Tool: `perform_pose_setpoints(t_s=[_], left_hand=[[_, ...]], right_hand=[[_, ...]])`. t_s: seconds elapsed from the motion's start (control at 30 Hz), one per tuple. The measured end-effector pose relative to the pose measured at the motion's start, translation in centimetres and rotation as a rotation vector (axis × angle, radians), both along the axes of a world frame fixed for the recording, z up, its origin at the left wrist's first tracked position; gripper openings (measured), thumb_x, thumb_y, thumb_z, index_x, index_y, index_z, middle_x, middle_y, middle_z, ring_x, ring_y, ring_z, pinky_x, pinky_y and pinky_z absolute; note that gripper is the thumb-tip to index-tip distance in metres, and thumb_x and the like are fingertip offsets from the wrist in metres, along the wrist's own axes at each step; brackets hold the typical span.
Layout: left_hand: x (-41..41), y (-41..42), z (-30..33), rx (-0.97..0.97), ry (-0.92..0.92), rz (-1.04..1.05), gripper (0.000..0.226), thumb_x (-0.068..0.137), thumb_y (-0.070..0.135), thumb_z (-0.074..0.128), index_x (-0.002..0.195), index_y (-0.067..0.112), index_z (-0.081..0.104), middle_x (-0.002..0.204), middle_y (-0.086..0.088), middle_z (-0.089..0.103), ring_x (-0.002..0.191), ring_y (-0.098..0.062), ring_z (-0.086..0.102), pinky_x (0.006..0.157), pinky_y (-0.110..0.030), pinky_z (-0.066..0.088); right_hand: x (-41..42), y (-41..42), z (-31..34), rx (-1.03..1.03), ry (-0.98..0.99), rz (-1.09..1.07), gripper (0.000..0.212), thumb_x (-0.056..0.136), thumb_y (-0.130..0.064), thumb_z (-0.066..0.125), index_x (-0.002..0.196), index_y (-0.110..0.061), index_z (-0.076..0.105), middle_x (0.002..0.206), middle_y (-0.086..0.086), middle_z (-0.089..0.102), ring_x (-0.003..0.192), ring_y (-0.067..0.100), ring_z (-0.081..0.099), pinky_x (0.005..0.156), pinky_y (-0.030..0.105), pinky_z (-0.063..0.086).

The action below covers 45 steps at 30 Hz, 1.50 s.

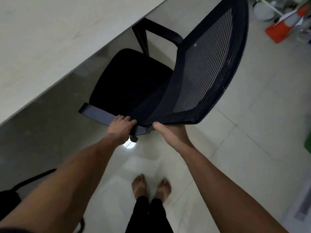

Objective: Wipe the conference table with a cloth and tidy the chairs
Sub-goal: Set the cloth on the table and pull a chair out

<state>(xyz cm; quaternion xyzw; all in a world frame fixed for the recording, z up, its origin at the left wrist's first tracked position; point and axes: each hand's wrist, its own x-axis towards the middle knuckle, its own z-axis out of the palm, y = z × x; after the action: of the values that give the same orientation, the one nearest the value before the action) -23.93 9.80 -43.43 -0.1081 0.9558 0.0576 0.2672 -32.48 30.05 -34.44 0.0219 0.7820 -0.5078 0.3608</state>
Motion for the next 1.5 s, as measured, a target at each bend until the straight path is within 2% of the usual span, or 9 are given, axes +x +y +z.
perform_pose_setpoints(t_s=[0.13, 0.27, 0.43, 0.57, 0.7, 0.8, 1.07, 1.23, 1.5], left_hand=[[1.4, -4.1, -0.3, -0.093, 0.036, -0.028, 0.053, 0.095, 0.01, 0.055, 0.143, 0.032, 0.048, 0.135, 0.0, 0.057, 0.132, -0.026, 0.049, 0.119, -0.038, 0.028], [2.7, -6.2, -0.4, -0.194, 0.03, -0.024, 0.05, 0.102, 0.016, 0.046, 0.148, 0.033, 0.045, 0.147, -0.001, 0.051, 0.146, -0.027, 0.038, 0.125, -0.042, 0.021], [4.8, -7.4, 1.2, -0.225, 0.019, 0.11, 0.053, 0.103, 0.017, 0.045, 0.154, 0.028, 0.037, 0.157, -0.006, 0.041, 0.148, -0.029, 0.035, 0.121, -0.042, 0.028], [5.4, -7.2, 6.4, -0.07, 0.05, 0.333, 0.045, 0.096, 0.015, 0.053, 0.14, 0.022, 0.049, 0.138, -0.007, 0.057, 0.13, -0.031, 0.053, 0.102, -0.043, 0.045], [6.2, -5.6, 12.6, 0.062, 0.147, 0.6, 0.037, 0.093, 0.032, 0.063, 0.126, 0.017, 0.056, 0.122, -0.009, 0.065, 0.112, -0.037, 0.064, 0.085, -0.043, 0.052], [6.0, -4.4, 16.4, 0.067, 0.216, 0.735, 0.032, 0.094, 0.029, 0.056, 0.124, 0.018, 0.061, 0.118, -0.013, 0.068, 0.104, -0.039, 0.067, 0.078, -0.04, 0.048], [1.4, -1.5, 25.3, -0.028, 0.451, 0.893, 0.023, 0.098, 0.031, 0.051, 0.107, 0.014, 0.064, 0.099, -0.013, 0.067, 0.078, -0.033, 0.057, 0.068, -0.036, 0.045], [-3.3, 3.8, 28.1, -0.093, 0.558, 1.046, 0.024, 0.097, 0.033, 0.052, 0.098, 0.013, 0.067, 0.098, -0.013, 0.071, 0.083, -0.035, 0.062, 0.072, -0.038, 0.049], [-9.8, 15.1, 28.2, -0.107, 0.615, 1.102, 0.052, 0.099, 0.049, 0.056, 0.141, 0.019, 0.058, 0.134, -0.005, 0.062, 0.122, -0.028, 0.061, 0.093, -0.041, 0.052]], right_hand=[[1.4, -4.0, 0.0, -0.015, -0.024, 0.014, 0.02, 0.083, -0.019, 0.079, 0.093, -0.002, 0.072, 0.08, -0.011, 0.072, 0.079, 0.001, 0.067, 0.073, 0.022, 0.053], [2.8, -7.1, 0.3, -0.032, 0.02, -0.062, 0.018, 0.082, -0.009, 0.079, 0.09, 0.005, 0.07, 0.079, -0.001, 0.072, 0.069, 0.001, 0.064, 0.061, 0.013, 0.049], [3.8, -9.6, 1.4, 0.009, 0.022, 0.066, 0.018, 0.079, -0.013, 0.084, 0.09, -0.002, 0.075, 0.086, 0.0, 0.078, 0.075, 0.0, 0.067, 0.074, 0.02, 0.056], [3.1, -9.6, 3.6, 0.1, -0.006, 0.28, 0.025, 0.079, -0.015, 0.081, 0.103, -0.009, 0.075, 0.096, -0.005, 0.068, 0.094, 0.012, 0.062, 0.094, 0.034, 0.052], [-0.9, -6.6, 4.6, 0.268, 0.128, 0.319, 0.015, 0.074, -0.025, 0.076, 0.081, -0.028, 0.062, 0.085, 0.001, 0.074, 0.09, 0.026, 0.072, 0.08, 0.032, 0.056], [-5.1, -4.6, 7.2, 0.275, 0.217, 0.279, 0.016, 0.087, -0.01, 0.07, 0.096, -0.019, 0.062, 0.104, 0.016, 0.076, 0.099, 0.035, 0.074, 0.088, 0.042, 0.059], [-15.5, -1.2, 13.4, 0.216, 0.423, 0.299, 0.005, 0.092, -0.018, 0.062, 0.097, -0.017, 0.06, 0.099, 0.016, 0.073, 0.095, 0.036, 0.071, 0.088, 0.043, 0.059], [-20.9, 0.9, 15.9, 0.135, 0.512, 0.457, 0.039, 0.097, -0.02, 0.063, 0.133, -0.008, 0.055, 0.128, 0.014, 0.064, 0.116, 0.033, 0.062, 0.097, 0.039, 0.05], [-27.1, 2.4, 18.4, 0.136, 0.867, 0.956, 0.062, 0.1, -0.034, 0.065, 0.155, -0.019, 0.04, 0.153, 0.004, 0.04, 0.139, 0.026, 0.042, 0.106, 0.042, 0.046]])
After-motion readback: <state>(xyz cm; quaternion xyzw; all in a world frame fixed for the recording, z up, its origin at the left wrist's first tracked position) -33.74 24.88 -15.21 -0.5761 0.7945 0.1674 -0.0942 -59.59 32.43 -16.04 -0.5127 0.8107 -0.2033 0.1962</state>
